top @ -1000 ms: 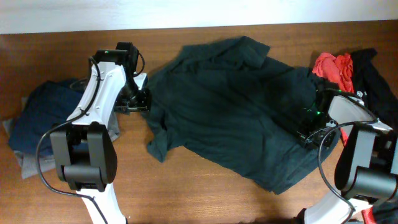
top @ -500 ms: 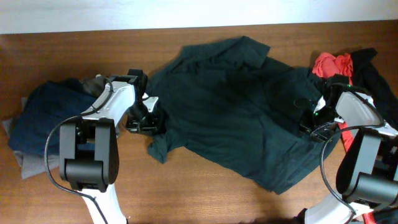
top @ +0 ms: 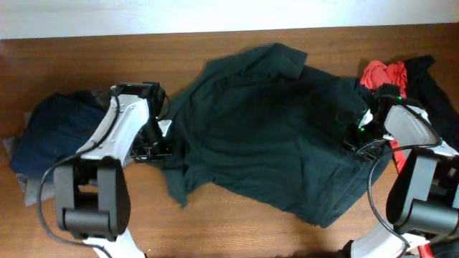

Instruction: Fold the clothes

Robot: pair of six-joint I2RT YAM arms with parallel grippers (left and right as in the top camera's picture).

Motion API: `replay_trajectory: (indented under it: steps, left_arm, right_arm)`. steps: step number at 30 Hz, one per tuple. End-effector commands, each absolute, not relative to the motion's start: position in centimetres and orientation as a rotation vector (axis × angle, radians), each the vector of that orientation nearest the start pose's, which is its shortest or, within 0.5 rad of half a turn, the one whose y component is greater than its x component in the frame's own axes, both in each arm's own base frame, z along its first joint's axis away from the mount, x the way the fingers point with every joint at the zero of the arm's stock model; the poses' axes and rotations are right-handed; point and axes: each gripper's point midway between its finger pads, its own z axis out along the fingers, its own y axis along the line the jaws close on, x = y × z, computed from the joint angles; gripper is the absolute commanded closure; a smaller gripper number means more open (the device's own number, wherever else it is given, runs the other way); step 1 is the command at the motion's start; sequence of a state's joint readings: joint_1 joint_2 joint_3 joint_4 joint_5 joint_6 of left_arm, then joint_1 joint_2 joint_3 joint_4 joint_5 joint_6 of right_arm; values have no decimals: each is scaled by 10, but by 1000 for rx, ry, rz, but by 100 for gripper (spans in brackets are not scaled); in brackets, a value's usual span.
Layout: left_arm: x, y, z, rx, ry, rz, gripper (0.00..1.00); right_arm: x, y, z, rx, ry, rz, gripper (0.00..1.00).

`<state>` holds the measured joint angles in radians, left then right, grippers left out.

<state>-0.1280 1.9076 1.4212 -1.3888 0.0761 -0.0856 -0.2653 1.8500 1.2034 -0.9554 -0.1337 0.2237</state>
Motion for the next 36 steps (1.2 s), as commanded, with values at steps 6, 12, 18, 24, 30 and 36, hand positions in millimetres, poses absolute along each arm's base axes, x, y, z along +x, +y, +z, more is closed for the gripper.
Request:
replay_trajectory:
  steps: [6, 12, 18, 24, 30, 36]
  left_arm:
    - [233, -32, 82, -16, 3494, 63, 99]
    - [223, -33, 92, -41, 3426, 31, 82]
    - [275, -42, 113, -31, 3114, -63, 18]
    - [350, -88, 129, 324, 2753, -362, 22]
    - [399, -95, 98, 414, 2655, -338, 21]
    - [440, -104, 64, 569, 2543, -281, 21]
  right_arm:
    - [336, -39, 33, 614, 3011, 228, 58]
    - [338, -40, 33, 612, 3003, 226, 56]
    - [344, -41, 34, 624, 2979, 221, 54]
    - [348, -34, 35, 665, 2956, 288, 53]
    - [347, -33, 35, 667, 2960, 298, 52]
    - [344, -33, 35, 671, 2970, 299, 52]
